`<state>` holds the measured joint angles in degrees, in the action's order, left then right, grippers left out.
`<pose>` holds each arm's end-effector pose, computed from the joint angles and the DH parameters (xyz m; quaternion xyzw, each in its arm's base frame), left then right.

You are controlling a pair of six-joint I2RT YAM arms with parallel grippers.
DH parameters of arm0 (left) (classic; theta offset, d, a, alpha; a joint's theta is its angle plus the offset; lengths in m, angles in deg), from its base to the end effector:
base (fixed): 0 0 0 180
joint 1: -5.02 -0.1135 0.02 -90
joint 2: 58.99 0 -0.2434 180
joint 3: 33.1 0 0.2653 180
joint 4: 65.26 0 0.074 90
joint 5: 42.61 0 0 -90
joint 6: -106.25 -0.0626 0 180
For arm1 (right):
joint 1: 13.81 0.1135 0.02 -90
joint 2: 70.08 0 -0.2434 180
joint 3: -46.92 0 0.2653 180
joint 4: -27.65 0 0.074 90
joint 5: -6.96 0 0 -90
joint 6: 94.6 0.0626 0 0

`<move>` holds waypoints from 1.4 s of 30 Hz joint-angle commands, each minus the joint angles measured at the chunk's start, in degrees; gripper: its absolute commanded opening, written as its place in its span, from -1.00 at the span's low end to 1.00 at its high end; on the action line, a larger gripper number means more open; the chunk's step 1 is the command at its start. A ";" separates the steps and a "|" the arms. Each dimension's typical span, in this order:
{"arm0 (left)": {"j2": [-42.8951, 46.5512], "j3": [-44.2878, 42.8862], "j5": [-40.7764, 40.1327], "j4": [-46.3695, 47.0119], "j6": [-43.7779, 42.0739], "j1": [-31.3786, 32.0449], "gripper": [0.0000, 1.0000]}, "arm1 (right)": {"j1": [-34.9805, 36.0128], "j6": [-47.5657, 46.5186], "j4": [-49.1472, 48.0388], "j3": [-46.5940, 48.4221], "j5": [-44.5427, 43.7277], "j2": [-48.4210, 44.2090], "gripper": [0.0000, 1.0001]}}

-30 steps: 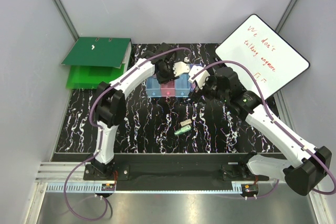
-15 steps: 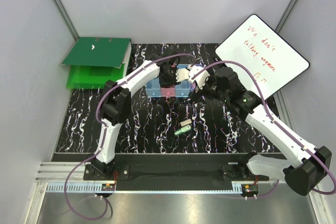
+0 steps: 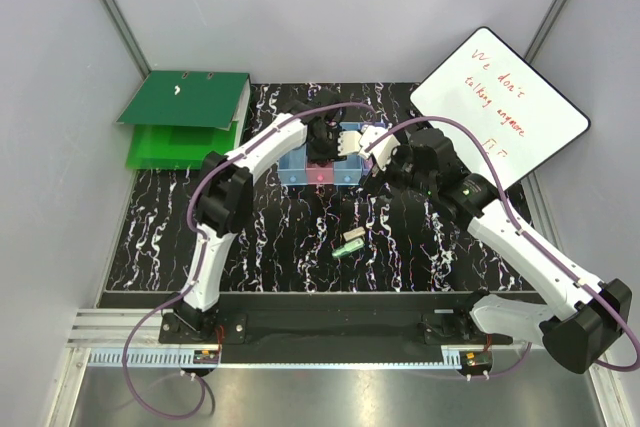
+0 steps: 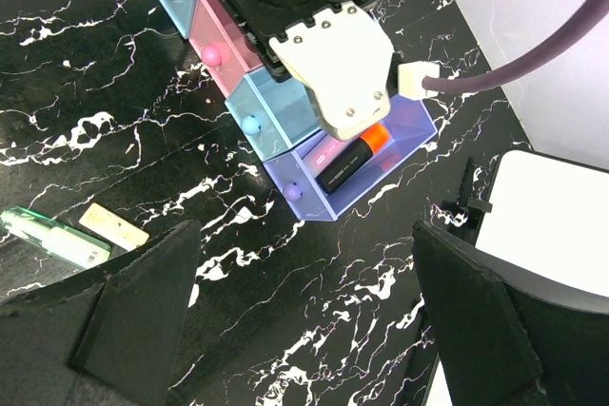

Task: Sort the stationery into containers
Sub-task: Place the stationery in the storage box.

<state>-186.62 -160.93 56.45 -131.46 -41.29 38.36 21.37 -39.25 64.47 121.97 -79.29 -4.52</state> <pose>0.4032 -0.2771 0.1831 0.7063 0.6725 -0.0321 0.2189 0.2446 0.1775 0.3162 -0.5026 0.6903 0.0304 0.5196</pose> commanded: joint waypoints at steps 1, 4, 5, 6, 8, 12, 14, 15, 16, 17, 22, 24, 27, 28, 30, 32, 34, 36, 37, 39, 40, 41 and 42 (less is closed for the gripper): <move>-0.77 -2.31 2.01 -0.31 -1.52 0.06 -0.23 | -0.02 -0.24 -2.65 -0.36 -1.20 -1.66 1.00; -0.86 -2.05 2.10 -0.49 -1.61 0.06 -0.17 | -0.11 -0.24 -2.74 -0.19 -1.11 -1.49 0.99; -0.95 -1.96 2.02 -0.40 -1.61 0.06 -0.09 | -0.11 -0.24 -2.83 -0.19 -1.11 -1.49 1.00; -0.86 -1.96 1.93 -0.49 -1.70 0.06 -0.02 | -0.11 -0.24 -2.92 0.07 -1.02 -1.40 0.99; -1.04 -2.13 1.84 -0.49 -1.61 0.06 0.11 | -0.02 -0.15 -3.00 0.07 -0.94 -1.31 1.00; -1.21 -2.66 1.66 -0.31 -1.26 0.14 0.32 | -0.11 -0.06 -3.01 0.07 -0.94 -1.40 1.00; -1.48 -3.10 1.23 -0.32 -0.48 0.06 0.35 | -0.02 -0.15 -3.01 -0.10 -1.11 -1.49 1.00; -1.65 -3.97 1.05 -0.31 -0.21 0.06 0.36 | -0.02 -0.15 -3.01 -0.19 -1.11 -1.49 1.00; -1.83 -4.24 0.96 -0.31 0.14 0.06 0.38 | -0.02 -0.15 -2.92 -0.19 -1.11 -1.49 0.99; -1.92 -4.68 0.70 -0.31 0.84 0.06 0.38 | -0.02 -0.15 -3.00 -0.19 -1.11 -1.49 1.00; -1.48 -8.72 0.61 0.04 3.13 0.06 0.39 | -0.02 -0.33 -3.01 -0.54 -1.38 -1.49 1.00; -0.78 -9.86 0.96 0.04 4.01 0.14 0.41 | -0.02 -0.50 -2.92 -0.89 -1.29 -1.49 1.00; 0.98 -10.40 0.35 0.04 5.24 0.41 0.42 | -0.02 -1.03 -2.66 -1.07 -1.46 -1.40 0.99; 2.29 -10.40 0.08 -0.05 5.77 0.41 0.43 | -0.11 -1.38 -2.57 -1.15 -1.55 -1.57 0.99; 3.87 -9.70 -0.97 -0.05 8.13 0.41 0.46 | -0.11 -2.43 -1.87 -1.33 -1.55 -1.66 1.00; 7.30 -8.30 -1.50 -0.05 11.55 0.23 0.47 | -0.02 -3.40 -1.16 -1.68 -1.38 -2.01 0.99; 11.59 -5.13 -0.46 0.13 14.72 -0.03 0.48 | -0.02 -4.98 0.77 -2.03 -0.50 -2.45 0.99; 14.94 -0.85 0.25 0.56 20.69 -0.65 0.53 | -0.02 -6.74 4.18 -1.95 1.16 -2.72 0.97; 18.44 0.75 1.74 0.65 22.71 -0.82 0.54 | -0.02 -7.79 6.20 -1.86 3.52 -2.72 0.96; 22.50 6.70 3.15 1.35 27.38 -1.09 0.61 | -0.02 -11.13 12.16 -1.42 5.47 -1.85 0.94; 26.78 8.92 4.03 2.05 28.52 -1.00 0.64 | 0.06 -12.01 13.50 -1.51 5.92 -1.58 0.94; 28.82 11.03 4.64 2.84 29.84 -1.09 0.68 | 0.07 -14.28 15.61 -2.29 6.01 -1.31 0.93; 31.02 14.79 4.83 3.20 30.29 -1.00 0.71 | 0.07 -15.52 16.58 -2.82 6.01 -0.70 0.94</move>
<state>-166.12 -153.82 57.63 -131.00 -19.43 37.68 21.37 -47.47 71.95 119.98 -76.38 -5.79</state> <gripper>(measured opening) 0.828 0.971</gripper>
